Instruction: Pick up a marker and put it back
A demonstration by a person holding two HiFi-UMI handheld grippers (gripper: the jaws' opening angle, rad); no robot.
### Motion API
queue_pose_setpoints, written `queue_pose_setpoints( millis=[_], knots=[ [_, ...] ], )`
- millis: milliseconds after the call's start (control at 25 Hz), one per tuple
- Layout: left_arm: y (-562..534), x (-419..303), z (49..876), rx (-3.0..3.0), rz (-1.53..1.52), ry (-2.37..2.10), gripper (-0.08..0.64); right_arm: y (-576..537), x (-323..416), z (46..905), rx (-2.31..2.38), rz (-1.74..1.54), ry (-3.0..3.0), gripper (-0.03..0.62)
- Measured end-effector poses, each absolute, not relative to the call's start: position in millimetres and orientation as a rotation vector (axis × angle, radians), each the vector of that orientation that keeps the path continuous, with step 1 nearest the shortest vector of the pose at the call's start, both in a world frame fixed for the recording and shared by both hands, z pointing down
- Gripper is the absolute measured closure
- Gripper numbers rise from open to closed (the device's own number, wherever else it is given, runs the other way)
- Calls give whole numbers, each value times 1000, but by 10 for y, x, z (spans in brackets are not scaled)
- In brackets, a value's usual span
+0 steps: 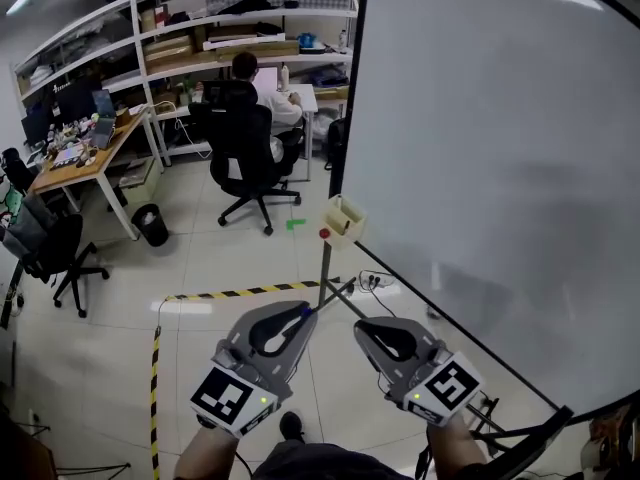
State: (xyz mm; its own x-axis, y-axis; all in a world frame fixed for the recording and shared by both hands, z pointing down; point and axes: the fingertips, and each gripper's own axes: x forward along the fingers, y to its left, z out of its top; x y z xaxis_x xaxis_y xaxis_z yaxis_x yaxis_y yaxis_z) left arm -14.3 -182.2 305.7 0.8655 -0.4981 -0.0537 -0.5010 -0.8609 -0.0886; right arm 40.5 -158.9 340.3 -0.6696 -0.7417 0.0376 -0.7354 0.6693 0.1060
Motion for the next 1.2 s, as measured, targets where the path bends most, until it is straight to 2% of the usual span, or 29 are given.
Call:
queue_pose_setpoints(
  millis=[240, 520, 1000, 1200],
  knots=[
    [-1060, 282, 3072, -2948, 49, 830, 520, -846, 792, 3456, 1171, -114, -2813, 592],
    [-400, 407, 3016, -2901, -4, 893, 520, -324, 926, 3461, 1098, -90, -2869, 592],
    [197, 230, 3005, -2911, 16, 929, 520, 182, 666, 3481, 1052, -54, -2895, 592],
    [585, -117, 3090, -2902, -11, 896, 520, 516, 349, 3500, 1058, -82, -2869, 592]
  ],
)
